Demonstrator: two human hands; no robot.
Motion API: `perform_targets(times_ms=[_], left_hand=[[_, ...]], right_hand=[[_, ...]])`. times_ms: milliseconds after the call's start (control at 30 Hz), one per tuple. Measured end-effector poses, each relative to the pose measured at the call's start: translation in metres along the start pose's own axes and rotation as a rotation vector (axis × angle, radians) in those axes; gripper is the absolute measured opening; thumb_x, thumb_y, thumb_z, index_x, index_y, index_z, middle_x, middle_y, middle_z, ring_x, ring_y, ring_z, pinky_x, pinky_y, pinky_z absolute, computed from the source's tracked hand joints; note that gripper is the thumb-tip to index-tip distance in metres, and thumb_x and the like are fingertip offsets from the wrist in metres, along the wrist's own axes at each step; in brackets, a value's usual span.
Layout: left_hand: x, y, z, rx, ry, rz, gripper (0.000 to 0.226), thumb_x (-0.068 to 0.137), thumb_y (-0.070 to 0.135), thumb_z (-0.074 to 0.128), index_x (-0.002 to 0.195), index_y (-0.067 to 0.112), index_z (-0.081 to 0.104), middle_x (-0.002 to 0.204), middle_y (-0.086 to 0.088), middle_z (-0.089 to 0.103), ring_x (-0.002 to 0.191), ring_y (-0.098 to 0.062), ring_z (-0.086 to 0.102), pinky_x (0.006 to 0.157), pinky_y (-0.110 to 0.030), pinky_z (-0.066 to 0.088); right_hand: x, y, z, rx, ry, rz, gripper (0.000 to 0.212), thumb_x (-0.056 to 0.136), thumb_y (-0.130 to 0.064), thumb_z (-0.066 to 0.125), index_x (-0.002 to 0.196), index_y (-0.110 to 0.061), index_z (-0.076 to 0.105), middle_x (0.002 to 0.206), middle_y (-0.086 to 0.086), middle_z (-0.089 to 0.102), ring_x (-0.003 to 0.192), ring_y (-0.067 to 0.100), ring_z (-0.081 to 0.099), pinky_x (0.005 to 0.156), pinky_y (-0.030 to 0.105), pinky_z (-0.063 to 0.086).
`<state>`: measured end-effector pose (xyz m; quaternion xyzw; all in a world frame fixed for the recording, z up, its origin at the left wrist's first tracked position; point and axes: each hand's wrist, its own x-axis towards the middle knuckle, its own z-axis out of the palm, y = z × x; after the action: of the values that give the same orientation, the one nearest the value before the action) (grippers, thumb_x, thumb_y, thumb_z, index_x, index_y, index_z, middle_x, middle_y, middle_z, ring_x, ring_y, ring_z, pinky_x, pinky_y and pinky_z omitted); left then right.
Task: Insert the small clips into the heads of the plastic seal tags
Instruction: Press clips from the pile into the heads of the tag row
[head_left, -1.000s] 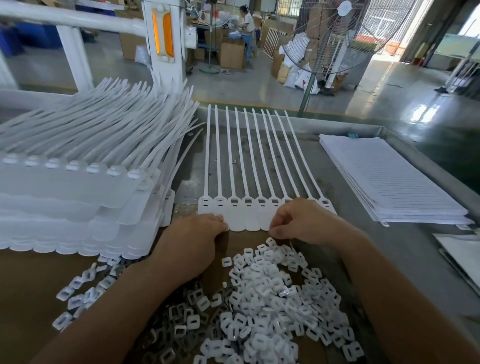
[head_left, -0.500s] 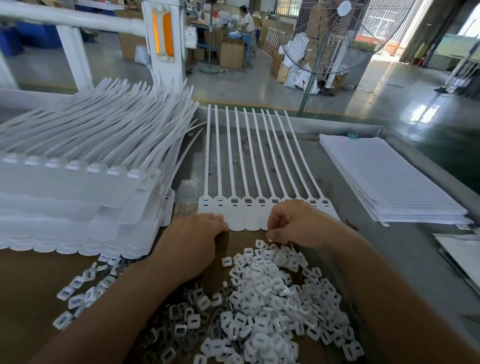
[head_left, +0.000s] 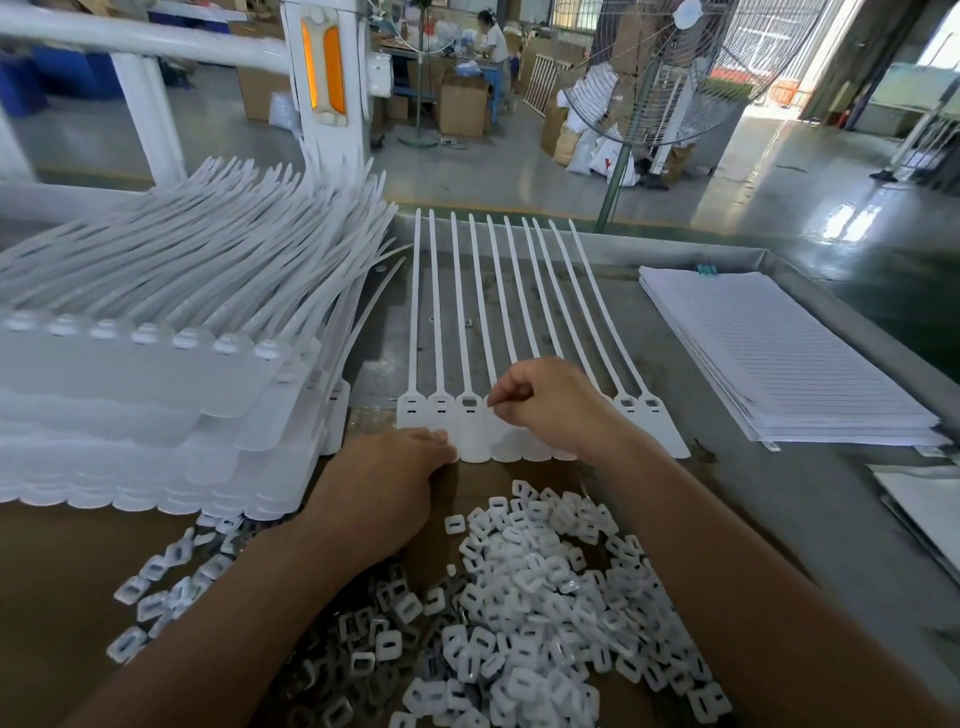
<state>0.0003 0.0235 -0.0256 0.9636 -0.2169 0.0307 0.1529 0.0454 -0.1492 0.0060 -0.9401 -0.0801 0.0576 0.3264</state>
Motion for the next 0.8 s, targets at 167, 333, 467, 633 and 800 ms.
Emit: perform_targets(times_ms=[167, 333, 467, 633, 800], left_hand=[[0.0, 0.001, -0.001, 0.018, -0.006, 0.007, 0.05, 0.088, 0.01, 0.042, 0.132, 0.034, 0.044, 0.143, 0.016, 0.036, 0.13, -0.004, 0.035, 0.106, -0.022, 0.025], [0.001, 0.001, -0.001, 0.022, -0.021, 0.006, 0.051, 0.089, 0.01, 0.041, 0.133, 0.035, 0.043, 0.144, 0.016, 0.034, 0.13, -0.005, 0.034, 0.106, -0.023, 0.026], [0.001, 0.001, -0.001, 0.023, -0.025, 0.006, 0.051, 0.089, 0.01, 0.041, 0.133, 0.035, 0.042, 0.144, 0.015, 0.034, 0.131, -0.005, 0.033, 0.106, -0.023, 0.026], [0.0, 0.001, -0.002, 0.023, -0.03, 0.005, 0.051, 0.089, 0.01, 0.041, 0.134, 0.034, 0.042, 0.145, 0.014, 0.034, 0.131, -0.004, 0.032, 0.107, -0.022, 0.023], [0.0, 0.002, -0.002, 0.027, -0.04, -0.005, 0.051, 0.09, 0.01, 0.041, 0.135, 0.034, 0.04, 0.145, 0.015, 0.032, 0.132, -0.004, 0.03, 0.108, -0.023, 0.023]], right_hand=[[0.015, -0.006, 0.014, 0.021, 0.082, -0.012, 0.013, 0.087, -0.011, 0.06, 0.096, -0.014, 0.069, 0.094, -0.002, 0.068, 0.085, 0.008, 0.058, 0.075, 0.022, 0.044], [0.024, -0.009, 0.019, -0.007, 0.054, 0.027, 0.015, 0.088, -0.012, 0.058, 0.098, -0.015, 0.069, 0.103, 0.001, 0.068, 0.092, 0.013, 0.059, 0.081, 0.027, 0.047], [0.026, -0.009, 0.021, -0.038, 0.055, 0.04, 0.016, 0.087, -0.012, 0.057, 0.094, -0.019, 0.069, 0.104, -0.003, 0.067, 0.091, 0.01, 0.056, 0.076, 0.025, 0.044], [0.028, -0.009, 0.023, -0.047, 0.077, 0.056, 0.02, 0.084, -0.008, 0.057, 0.081, -0.025, 0.067, 0.1, -0.006, 0.067, 0.093, 0.011, 0.057, 0.075, 0.026, 0.045], [0.031, -0.007, 0.024, 0.002, 0.113, 0.077, 0.025, 0.08, -0.01, 0.066, 0.066, -0.031, 0.059, 0.083, -0.011, 0.061, 0.087, 0.009, 0.058, 0.076, 0.027, 0.047]])
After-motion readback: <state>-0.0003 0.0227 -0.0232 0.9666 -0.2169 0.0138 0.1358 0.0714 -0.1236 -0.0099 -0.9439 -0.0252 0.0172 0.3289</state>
